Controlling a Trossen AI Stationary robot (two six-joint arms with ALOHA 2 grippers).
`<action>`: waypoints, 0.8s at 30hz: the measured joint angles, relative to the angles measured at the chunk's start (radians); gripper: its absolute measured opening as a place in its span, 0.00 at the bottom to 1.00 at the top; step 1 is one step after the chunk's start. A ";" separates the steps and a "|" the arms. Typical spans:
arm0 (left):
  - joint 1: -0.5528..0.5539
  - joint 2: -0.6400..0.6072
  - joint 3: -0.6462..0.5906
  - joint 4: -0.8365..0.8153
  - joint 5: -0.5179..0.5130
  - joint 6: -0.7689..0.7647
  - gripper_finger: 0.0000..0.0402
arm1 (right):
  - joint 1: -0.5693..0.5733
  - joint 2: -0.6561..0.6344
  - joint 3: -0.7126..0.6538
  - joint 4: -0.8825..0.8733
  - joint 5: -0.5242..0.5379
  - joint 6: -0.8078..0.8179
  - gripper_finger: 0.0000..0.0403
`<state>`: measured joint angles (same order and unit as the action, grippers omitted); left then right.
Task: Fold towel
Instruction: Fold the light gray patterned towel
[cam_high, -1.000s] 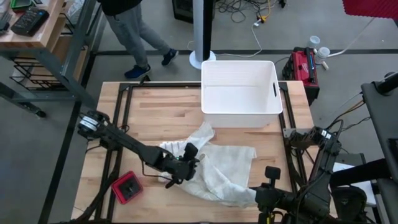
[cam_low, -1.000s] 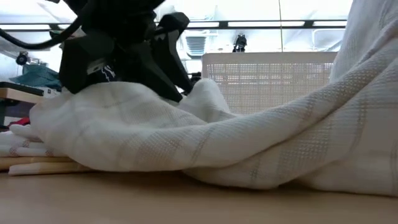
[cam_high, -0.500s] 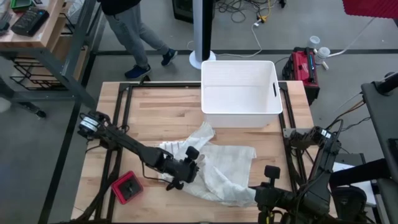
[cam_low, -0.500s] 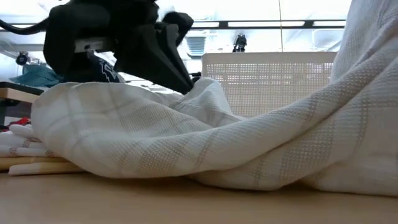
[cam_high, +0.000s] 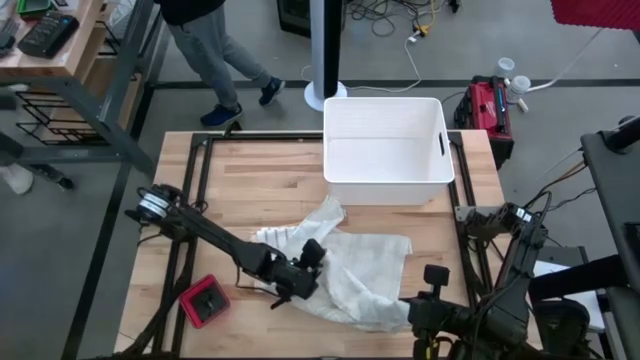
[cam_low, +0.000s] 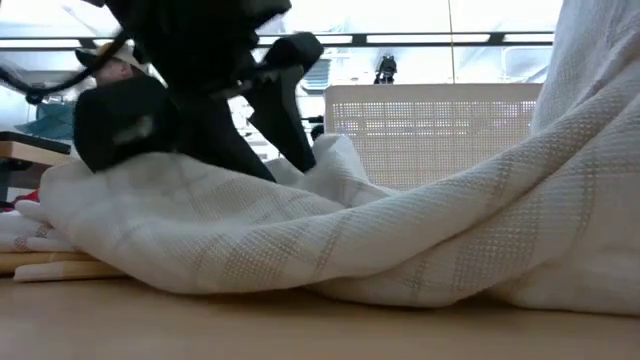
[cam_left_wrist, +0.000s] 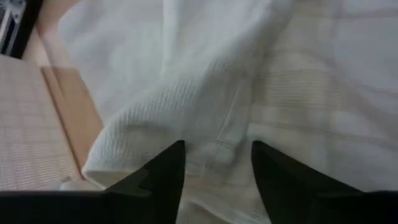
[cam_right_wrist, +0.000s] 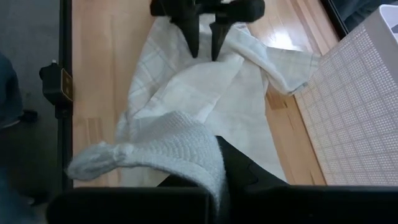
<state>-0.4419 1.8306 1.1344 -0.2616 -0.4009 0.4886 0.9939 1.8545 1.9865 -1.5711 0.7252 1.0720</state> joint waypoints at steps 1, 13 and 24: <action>0.000 0.014 0.004 0.001 -0.018 -0.004 0.46 | 0.000 0.000 0.000 0.000 0.000 -0.001 0.00; 0.011 0.069 0.107 -0.090 -0.026 -0.125 0.24 | 0.000 0.000 0.000 0.000 0.000 -0.001 0.00; 0.008 0.065 0.248 -0.239 -0.077 -0.143 0.00 | 0.000 0.000 0.000 0.000 0.000 -0.002 0.00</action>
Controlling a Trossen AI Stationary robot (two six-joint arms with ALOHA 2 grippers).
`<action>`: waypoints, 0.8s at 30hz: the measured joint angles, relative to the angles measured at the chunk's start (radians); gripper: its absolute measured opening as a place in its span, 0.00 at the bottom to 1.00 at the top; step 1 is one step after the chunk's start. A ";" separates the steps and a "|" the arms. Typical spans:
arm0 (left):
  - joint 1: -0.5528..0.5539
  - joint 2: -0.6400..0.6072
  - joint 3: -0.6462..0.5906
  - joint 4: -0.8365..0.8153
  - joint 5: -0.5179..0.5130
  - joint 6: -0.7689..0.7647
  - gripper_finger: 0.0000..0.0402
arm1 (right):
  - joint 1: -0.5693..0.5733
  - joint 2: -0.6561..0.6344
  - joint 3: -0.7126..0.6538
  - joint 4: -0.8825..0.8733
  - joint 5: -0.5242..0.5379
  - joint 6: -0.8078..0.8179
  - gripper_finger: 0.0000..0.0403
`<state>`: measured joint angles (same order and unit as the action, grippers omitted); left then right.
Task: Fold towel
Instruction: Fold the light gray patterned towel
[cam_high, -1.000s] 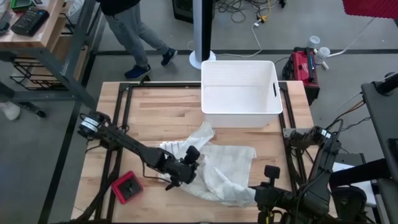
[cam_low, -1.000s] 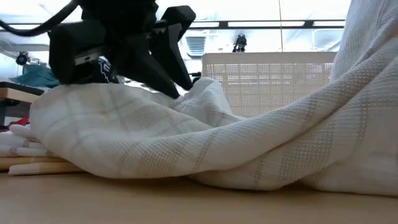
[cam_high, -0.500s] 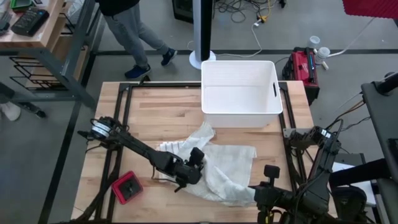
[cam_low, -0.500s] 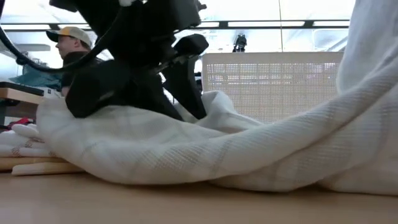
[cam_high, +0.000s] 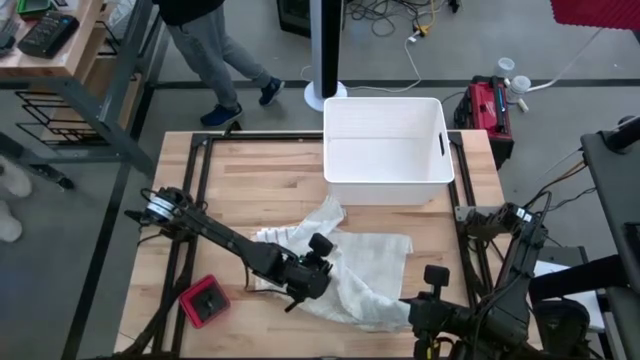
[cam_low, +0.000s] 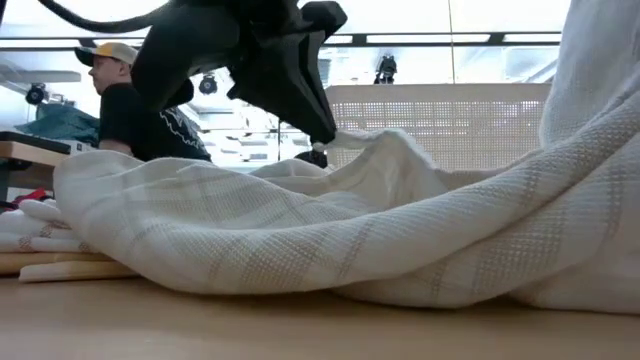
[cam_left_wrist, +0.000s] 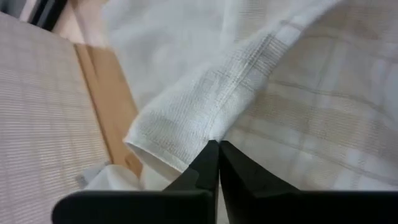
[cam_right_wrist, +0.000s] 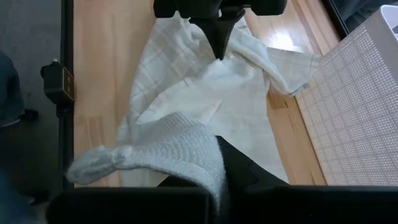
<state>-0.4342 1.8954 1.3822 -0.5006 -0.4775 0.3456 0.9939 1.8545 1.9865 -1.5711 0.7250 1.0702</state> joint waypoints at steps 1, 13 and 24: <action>0.000 0.000 0.006 -0.007 -0.005 0.004 0.00 | 0.000 0.000 0.000 0.000 0.000 0.000 0.00; 0.002 0.021 -0.072 0.125 0.040 0.088 0.17 | 0.000 0.000 0.000 0.001 0.000 -0.009 0.00; 0.004 0.045 -0.177 0.368 -0.107 0.225 0.42 | 0.000 0.000 -0.001 0.000 0.005 -0.009 0.00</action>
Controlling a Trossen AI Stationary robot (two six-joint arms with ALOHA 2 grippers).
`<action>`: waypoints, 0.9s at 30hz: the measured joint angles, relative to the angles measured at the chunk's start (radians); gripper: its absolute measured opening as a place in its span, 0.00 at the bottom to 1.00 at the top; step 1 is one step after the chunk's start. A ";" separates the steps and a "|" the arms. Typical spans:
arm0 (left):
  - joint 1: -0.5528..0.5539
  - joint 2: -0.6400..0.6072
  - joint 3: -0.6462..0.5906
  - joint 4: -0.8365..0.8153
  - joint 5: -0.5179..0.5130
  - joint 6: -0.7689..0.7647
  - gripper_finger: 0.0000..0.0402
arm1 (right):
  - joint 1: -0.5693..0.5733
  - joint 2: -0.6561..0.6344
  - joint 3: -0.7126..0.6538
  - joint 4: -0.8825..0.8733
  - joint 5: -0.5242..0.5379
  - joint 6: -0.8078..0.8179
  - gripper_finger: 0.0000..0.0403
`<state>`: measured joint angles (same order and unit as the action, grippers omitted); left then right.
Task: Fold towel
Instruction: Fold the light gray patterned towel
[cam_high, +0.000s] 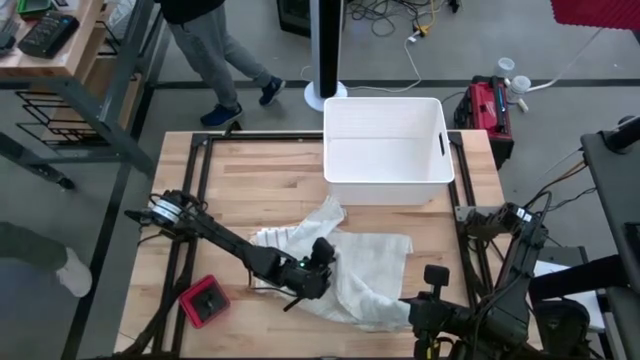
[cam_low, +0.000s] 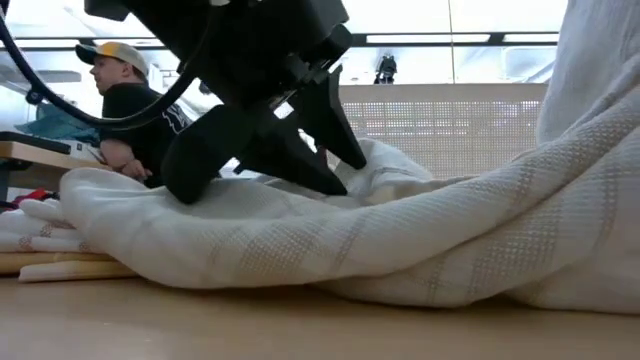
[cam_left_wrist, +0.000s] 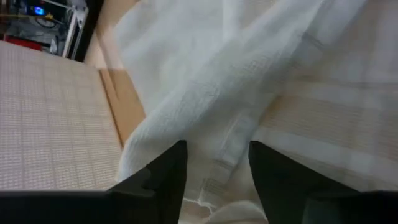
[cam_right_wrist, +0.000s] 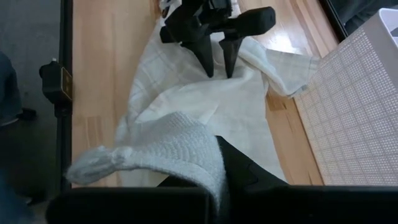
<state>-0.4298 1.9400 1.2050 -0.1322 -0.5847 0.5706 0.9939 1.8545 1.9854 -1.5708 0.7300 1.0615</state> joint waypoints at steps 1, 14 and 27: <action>0.000 0.000 -0.005 0.000 0.005 0.001 0.42 | 0.000 0.000 0.000 0.000 0.000 0.000 0.00; 0.043 0.000 -0.059 0.139 0.099 -0.060 0.34 | 0.000 0.000 -0.003 0.000 0.003 -0.006 0.00; 0.020 -0.005 0.062 -0.047 0.005 -0.167 0.00 | 0.000 0.000 -0.003 0.000 0.003 -0.010 0.00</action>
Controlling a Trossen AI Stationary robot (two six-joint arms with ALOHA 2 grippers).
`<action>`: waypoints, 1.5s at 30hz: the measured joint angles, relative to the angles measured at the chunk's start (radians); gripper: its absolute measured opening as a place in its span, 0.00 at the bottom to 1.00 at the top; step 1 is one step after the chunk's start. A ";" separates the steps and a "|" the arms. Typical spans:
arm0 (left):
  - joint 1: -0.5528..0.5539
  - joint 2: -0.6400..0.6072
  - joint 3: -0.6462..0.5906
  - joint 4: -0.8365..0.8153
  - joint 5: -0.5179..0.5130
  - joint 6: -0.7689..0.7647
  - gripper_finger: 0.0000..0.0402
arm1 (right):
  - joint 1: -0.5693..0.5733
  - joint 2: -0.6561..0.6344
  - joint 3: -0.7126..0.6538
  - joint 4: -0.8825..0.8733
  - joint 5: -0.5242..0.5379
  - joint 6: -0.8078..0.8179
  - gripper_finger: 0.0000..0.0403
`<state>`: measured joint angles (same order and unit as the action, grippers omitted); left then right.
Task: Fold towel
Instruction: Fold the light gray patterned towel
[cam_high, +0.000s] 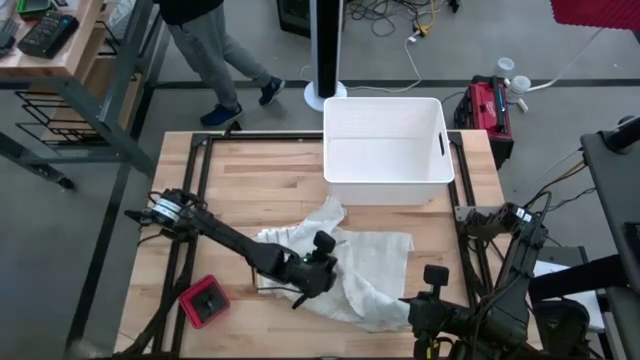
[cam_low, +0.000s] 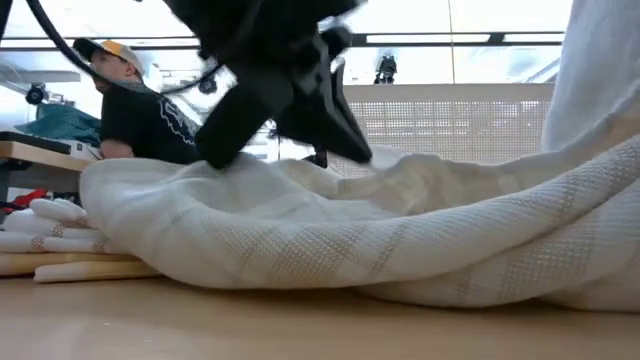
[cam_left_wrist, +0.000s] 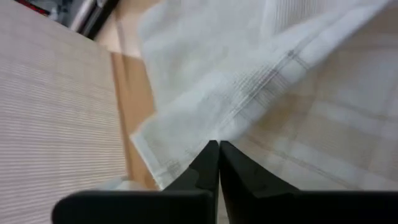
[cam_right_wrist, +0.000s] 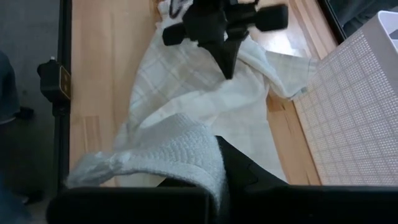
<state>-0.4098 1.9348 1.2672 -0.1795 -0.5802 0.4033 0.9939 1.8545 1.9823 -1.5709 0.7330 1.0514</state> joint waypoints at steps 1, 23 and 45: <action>-0.012 0.000 0.026 -0.042 -0.023 0.004 0.00 | 0.000 0.000 0.000 0.000 0.000 -0.002 0.00; -0.048 -0.006 0.198 -0.366 -0.108 -0.268 0.11 | 0.002 -0.003 -0.002 0.000 0.000 -0.016 0.00; 0.183 -0.022 0.167 -0.314 0.445 -0.780 0.51 | 0.002 -0.004 -0.002 0.000 0.000 -0.016 0.00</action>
<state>-0.2263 1.9127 1.4341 -0.4939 -0.1356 -0.3771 0.9962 1.8509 1.9804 -1.5707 0.7330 1.0359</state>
